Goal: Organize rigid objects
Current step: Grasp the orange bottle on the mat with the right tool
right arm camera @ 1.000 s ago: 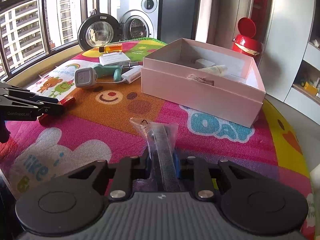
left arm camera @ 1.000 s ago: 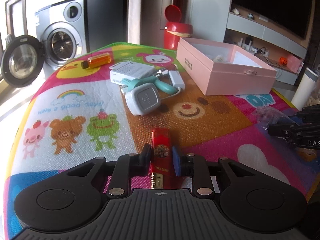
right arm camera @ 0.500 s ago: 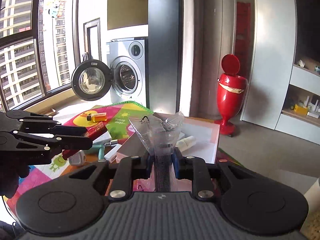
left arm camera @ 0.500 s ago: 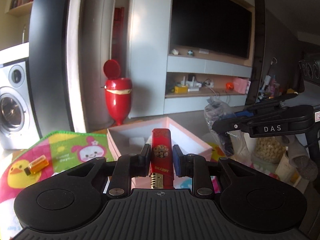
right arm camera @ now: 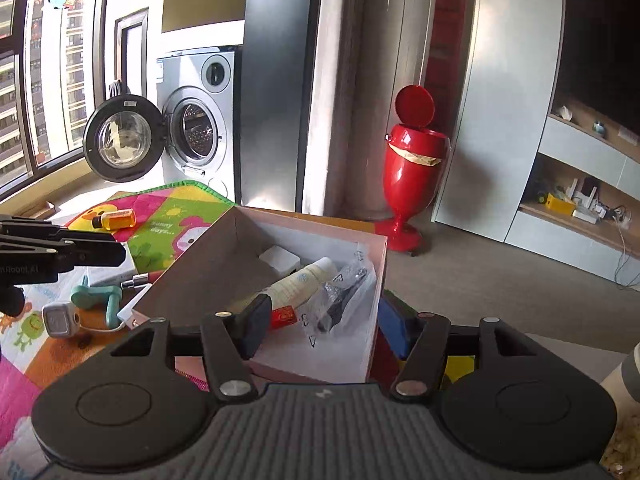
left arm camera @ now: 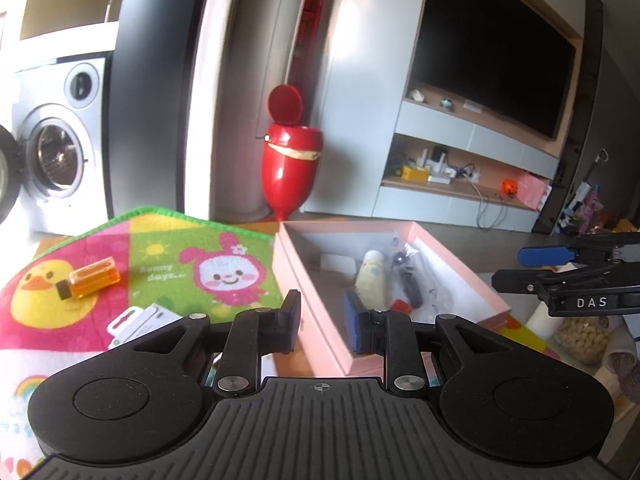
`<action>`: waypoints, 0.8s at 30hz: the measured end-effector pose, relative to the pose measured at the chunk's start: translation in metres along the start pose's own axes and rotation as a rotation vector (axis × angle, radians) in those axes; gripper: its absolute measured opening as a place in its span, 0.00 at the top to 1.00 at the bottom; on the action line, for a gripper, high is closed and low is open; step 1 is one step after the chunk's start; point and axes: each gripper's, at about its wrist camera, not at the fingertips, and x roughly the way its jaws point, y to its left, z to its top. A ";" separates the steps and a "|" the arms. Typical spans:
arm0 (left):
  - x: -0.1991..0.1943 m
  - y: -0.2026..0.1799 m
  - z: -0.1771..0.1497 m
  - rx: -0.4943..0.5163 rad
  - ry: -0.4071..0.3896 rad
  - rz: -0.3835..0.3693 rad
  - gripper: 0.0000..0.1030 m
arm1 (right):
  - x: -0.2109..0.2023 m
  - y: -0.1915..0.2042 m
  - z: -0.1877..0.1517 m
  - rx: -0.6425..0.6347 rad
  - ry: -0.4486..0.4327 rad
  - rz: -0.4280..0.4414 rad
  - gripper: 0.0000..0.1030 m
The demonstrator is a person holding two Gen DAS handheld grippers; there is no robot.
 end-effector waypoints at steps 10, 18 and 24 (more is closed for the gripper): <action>-0.057 0.108 -0.064 -0.219 -0.048 0.244 0.75 | 0.028 0.117 0.042 -0.136 0.001 0.265 0.40; -0.076 0.147 -0.084 -0.410 -0.164 0.188 0.75 | 0.118 0.211 0.128 -0.125 0.068 0.387 0.26; -0.075 0.149 -0.088 -0.429 -0.149 0.139 0.75 | 0.172 0.281 0.151 -0.294 0.058 0.338 0.26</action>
